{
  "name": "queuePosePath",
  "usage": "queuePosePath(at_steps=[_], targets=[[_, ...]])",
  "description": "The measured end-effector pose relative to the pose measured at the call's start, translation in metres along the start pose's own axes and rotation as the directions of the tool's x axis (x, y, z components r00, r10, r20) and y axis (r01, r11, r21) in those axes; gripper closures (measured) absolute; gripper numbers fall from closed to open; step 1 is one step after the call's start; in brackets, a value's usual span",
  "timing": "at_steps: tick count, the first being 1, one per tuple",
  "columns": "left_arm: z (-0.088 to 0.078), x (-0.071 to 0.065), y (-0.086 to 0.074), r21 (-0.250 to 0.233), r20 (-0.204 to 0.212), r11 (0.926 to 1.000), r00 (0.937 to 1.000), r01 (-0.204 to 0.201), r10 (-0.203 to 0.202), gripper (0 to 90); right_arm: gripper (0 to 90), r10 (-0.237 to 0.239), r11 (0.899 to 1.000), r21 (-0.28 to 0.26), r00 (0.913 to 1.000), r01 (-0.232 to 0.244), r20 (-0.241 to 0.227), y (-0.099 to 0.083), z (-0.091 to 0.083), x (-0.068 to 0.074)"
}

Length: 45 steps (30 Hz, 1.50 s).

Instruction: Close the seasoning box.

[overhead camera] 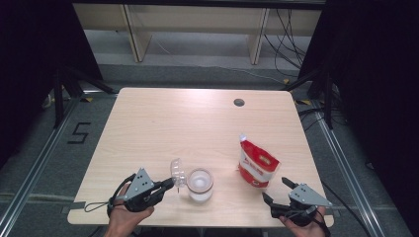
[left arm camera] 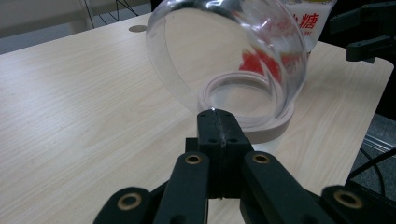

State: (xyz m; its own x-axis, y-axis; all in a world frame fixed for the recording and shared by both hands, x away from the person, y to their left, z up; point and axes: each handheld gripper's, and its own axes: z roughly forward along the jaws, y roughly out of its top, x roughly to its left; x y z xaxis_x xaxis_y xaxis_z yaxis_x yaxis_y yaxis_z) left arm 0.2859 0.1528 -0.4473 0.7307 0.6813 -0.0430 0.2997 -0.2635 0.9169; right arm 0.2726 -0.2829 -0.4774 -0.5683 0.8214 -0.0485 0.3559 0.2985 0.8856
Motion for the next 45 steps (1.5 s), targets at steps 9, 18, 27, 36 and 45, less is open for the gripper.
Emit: queuePosePath(at_steps=[9, 18, 27, 36, 45], targets=[[0.002, -0.002, 0.004, 0.0, 0.012, 0.9998, 0.9997, -0.02, 0.02, 89.6, 17.6, -0.001, 1.0, 0.003, 1.0, 0.001, 0.005, 0.0, -0.001, 0.0], [0.011, -0.009, 0.01, -0.012, 0.036, 0.9995, 0.9989, -0.029, 0.03, 89.5, 17.6, -0.017, 1.0, -0.003, 0.9998, 0.017, 0.008, -0.001, 0.001, 0.0], [0.005, -0.005, 0.011, -0.015, 0.065, 0.9998, 0.9978, 0.013, -0.012, 70.9, 17.4, 0.004, 1.0, 0.011, 0.9999, -0.004, 0.013, -0.001, 0.0, 0.001], [-0.005, 0.002, -0.004, 0.003, 0.081, 0.9997, 0.9964, 0.024, -0.024, 47.3, 17.1, -0.025, 1.0, -0.007, 0.9996, 0.025, 0.016, 0.0, 0.001, -0.002], [-0.011, 0.008, -0.019, 0.033, 0.062, 0.997, 0.9954, 0.07, -0.072, 28.4, 16.5, 0.013, 1.0, 0.001, 0.9999, -0.013, -0.005, -0.001, 0.001, 0.0]])
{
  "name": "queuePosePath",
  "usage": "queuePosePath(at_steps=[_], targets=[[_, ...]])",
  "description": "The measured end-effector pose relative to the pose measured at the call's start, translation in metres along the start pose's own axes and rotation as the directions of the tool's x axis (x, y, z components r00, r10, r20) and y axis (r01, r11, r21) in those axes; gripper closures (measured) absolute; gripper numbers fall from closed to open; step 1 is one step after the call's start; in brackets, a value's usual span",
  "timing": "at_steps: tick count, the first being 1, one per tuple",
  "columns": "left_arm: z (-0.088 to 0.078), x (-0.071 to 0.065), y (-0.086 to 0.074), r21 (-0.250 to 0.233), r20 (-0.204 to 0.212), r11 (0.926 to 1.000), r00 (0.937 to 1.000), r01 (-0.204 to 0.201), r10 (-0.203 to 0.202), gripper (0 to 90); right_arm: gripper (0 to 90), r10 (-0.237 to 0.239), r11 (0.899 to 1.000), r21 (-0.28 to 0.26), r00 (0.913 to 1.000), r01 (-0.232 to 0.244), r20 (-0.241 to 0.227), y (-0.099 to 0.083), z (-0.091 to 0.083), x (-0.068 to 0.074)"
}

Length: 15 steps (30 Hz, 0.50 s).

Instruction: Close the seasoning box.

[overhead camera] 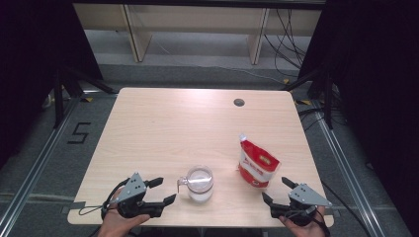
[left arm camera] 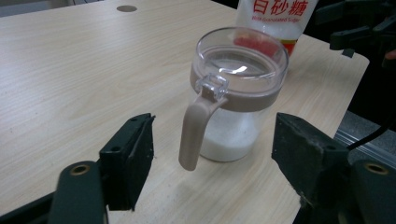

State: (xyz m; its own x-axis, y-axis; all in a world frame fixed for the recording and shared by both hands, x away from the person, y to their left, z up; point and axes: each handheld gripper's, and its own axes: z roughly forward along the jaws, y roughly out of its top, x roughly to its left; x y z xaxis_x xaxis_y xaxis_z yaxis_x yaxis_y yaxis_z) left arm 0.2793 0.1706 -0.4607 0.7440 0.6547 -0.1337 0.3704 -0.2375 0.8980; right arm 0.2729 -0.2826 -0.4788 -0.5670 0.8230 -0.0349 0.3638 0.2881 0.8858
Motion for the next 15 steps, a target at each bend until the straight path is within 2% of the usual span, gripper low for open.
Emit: queuePosePath(at_steps=[4, 6, 9, 10, 11, 13, 15], targets=[[-0.001, 0.0, -0.003, 0.014, -0.017, 0.9999, 0.9999, 0.001, 0.0, 25.4, 16.5, -0.027, 1.0, -0.008, 0.9994, 0.027, 0.02, 0.0, 0.0, -0.001], [-0.002, 0.001, -0.004, 0.022, -0.019, 0.9997, 0.9998, -0.008, 0.008, 23.9, 16.4, -0.027, 1.0, -0.01, 0.9994, 0.027, 0.02, 0.0, 0.0, -0.001], [-0.001, 0.003, -0.009, 0.015, -0.011, 0.9998, 0.9999, 0.01, -0.009, 24.4, 16.5, -0.028, 1.0, -0.009, 0.9994, 0.028, 0.019, 0.0, 0.0, -0.001], [-0.003, 0.003, -0.01, 0.032, -0.009, 0.9995, 1.0, 0.004, -0.004, 25.1, 16.5, -0.024, 1.0, -0.007, 0.9995, 0.024, 0.018, 0.0, 0.0, -0.001], [-0.003, 0.005, -0.011, 0.034, -0.009, 0.9994, 0.9999, -0.004, 0.005, 25.0, 16.5, 0.005, 1.0, 0.007, 1.0, -0.005, 0.008, 0.0, -0.001, 0.001], [-0.004, 0.006, -0.013, 0.041, -0.021, 0.9991, 0.9997, 0.01, -0.009, 24.1, 16.4, 0.003, 1.0, 0.001, 1.0, -0.003, 0.006, -0.001, 0.0, 0.001], [-0.006, 0.008, -0.014, 0.038, -0.015, 0.9993, 0.9999, -0.002, 0.002, 23.7, 16.5, -0.018, 1.0, -0.013, 0.9997, 0.018, 0.015, 0.0, 0.0, -0.001]])
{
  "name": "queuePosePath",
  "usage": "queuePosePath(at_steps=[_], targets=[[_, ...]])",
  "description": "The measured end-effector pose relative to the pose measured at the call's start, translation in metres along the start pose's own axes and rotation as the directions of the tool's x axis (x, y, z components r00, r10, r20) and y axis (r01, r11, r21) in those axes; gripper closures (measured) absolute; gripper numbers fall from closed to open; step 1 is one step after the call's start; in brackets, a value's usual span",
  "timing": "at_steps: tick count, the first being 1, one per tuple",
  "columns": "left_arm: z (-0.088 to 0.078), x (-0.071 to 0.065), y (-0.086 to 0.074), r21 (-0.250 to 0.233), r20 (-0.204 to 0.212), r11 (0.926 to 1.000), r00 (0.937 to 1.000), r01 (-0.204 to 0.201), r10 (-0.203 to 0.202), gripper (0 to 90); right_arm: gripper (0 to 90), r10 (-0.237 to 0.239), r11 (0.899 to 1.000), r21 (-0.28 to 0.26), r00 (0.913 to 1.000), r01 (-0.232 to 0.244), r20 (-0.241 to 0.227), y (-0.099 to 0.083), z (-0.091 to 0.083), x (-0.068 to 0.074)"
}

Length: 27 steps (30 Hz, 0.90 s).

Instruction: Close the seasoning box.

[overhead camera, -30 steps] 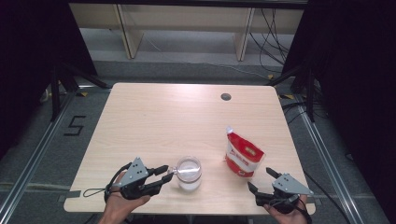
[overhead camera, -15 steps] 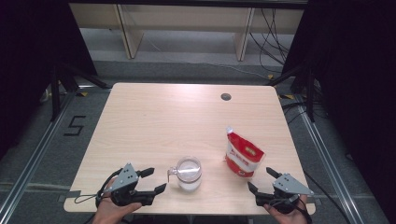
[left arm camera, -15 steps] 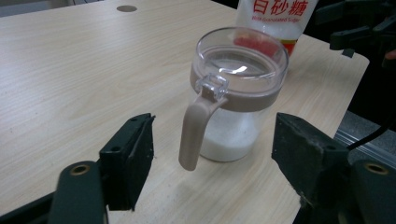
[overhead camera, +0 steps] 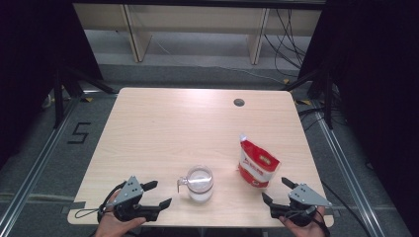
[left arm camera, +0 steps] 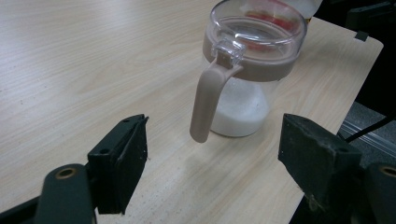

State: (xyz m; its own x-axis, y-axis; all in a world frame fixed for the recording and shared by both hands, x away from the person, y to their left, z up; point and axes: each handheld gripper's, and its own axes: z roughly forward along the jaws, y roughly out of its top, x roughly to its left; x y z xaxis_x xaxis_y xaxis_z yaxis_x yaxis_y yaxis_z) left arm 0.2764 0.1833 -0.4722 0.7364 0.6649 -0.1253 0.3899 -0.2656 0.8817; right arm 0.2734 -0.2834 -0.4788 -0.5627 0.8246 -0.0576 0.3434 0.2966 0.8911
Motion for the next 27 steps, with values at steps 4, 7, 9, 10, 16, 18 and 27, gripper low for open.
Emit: queuePosePath(at_steps=[4, 7, 9, 10, 16, 18, 27], targets=[[-0.003, -0.001, -0.004, 0.005, -0.012, 0.9999, 0.9999, 0.012, -0.012, 22.4, 16.7, 0.016, 1.0, 0.019, 0.9996, -0.015, -0.022, 0.0, 0.0, 0.002], [-0.003, 0.001, -0.009, 0.01, -0.001, 0.9999, 1.0, 0.007, -0.007, 20.4, 16.7, 0.019, 1.0, 0.013, 0.9996, -0.019, -0.023, 0.0, 0.0, 0.003], [-0.002, 0.002, -0.012, 0.027, 0.004, 0.9995, 0.9999, -0.016, 0.016, 18.2, 16.3, 0.03, 0.999, 0.021, 0.9992, -0.029, -0.025, -0.001, -0.002, 0.005], [-0.002, 0.002, -0.012, 0.034, 0.01, 0.9991, 0.9996, -0.025, 0.025, 17.5, 16.3, 0.039, 0.999, 0.022, 0.9989, -0.038, -0.027, -0.002, -0.002, 0.006], [-0.001, -0.004, -0.02, 0.038, 0.062, 0.9983, 0.9972, -0.044, 0.041, 15.6, 16.1, 0.08, 0.996, 0.029, 0.9966, -0.08, -0.021, -0.003, -0.006, 0.01], [0.0, -0.004, -0.022, 0.03, 0.044, 0.9988, 0.9984, -0.038, 0.037, 15.5, 16.0, 0.081, 0.996, 0.043, 0.9963, -0.08, -0.03, -0.004, -0.008, 0.011], [0.002, -0.001, -0.025, 0.076, 0.019, 0.9966, 0.9993, -0.033, 0.032, 15.6, 16.3, 0.058, 0.996, 0.069, 0.9967, -0.054, -0.057, -0.009, -0.007, 0.013]])
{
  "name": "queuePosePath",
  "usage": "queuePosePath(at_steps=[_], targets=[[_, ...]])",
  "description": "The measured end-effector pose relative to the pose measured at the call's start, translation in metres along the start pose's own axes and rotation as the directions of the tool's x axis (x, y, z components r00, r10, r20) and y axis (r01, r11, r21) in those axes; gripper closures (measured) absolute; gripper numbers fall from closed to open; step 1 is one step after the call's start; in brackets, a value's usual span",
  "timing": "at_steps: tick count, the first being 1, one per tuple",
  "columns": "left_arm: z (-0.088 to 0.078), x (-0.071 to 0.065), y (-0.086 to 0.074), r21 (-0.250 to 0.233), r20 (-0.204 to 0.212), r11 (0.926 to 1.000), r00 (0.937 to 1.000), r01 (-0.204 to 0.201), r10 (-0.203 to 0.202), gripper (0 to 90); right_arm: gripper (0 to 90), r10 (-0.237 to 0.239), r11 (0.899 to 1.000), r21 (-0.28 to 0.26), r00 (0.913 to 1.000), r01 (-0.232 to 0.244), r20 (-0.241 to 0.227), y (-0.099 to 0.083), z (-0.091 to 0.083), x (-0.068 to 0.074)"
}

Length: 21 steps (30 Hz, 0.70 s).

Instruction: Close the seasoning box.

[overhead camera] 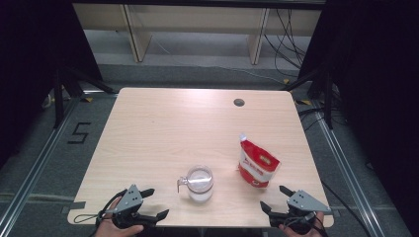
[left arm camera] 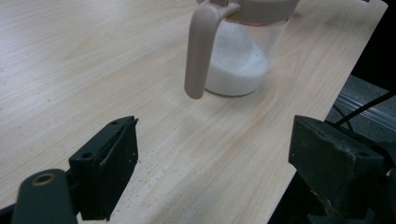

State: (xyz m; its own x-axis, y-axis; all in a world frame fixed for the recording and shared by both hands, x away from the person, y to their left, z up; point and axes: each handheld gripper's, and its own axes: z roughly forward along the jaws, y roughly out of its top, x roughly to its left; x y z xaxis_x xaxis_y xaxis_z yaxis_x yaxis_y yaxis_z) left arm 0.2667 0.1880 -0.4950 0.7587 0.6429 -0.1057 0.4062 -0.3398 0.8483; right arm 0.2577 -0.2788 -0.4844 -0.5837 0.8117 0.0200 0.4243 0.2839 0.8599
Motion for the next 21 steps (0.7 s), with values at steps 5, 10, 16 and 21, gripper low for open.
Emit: queuePosePath(at_steps=[5, 10, 16, 21], targets=[[0.002, -0.0021, 0.0, -0.005, 0.015, 0.9999, 0.9998, -0.01, 0.01, 15.6, 16.2, 0.019, 1.0, 0.017, 0.9998, -0.019, 0.004, -0.0014, -0.0004, 0.0032], [0.0021, -0.0016, -0.0002, 0.012, 0.007, 0.9998, 0.9999, -0.015, 0.015, 15.6, 16.2, -0.016, 1.0, 0.023, 0.9999, 0.016, 0.001, -0.0024, 0.0019, -0.0007], [0.0046, -0.0002, -0.0022, 0.011, 0.009, 0.9999, 1.0, -0.002, 0.002, 15.6, 16.2, -0.025, 0.999, 0.032, 0.9994, 0.024, 0.022, -0.0032, 0.002, -0.0026], [0.0037, 0.0033, -0.002, 0.031, -0.005, 0.9991, 0.9995, -0.03, 0.03, 15.6, 16.0, -0.015, 0.999, 0.031, 0.9997, 0.014, 0.02, -0.0041, 0.0019, -0.005]])
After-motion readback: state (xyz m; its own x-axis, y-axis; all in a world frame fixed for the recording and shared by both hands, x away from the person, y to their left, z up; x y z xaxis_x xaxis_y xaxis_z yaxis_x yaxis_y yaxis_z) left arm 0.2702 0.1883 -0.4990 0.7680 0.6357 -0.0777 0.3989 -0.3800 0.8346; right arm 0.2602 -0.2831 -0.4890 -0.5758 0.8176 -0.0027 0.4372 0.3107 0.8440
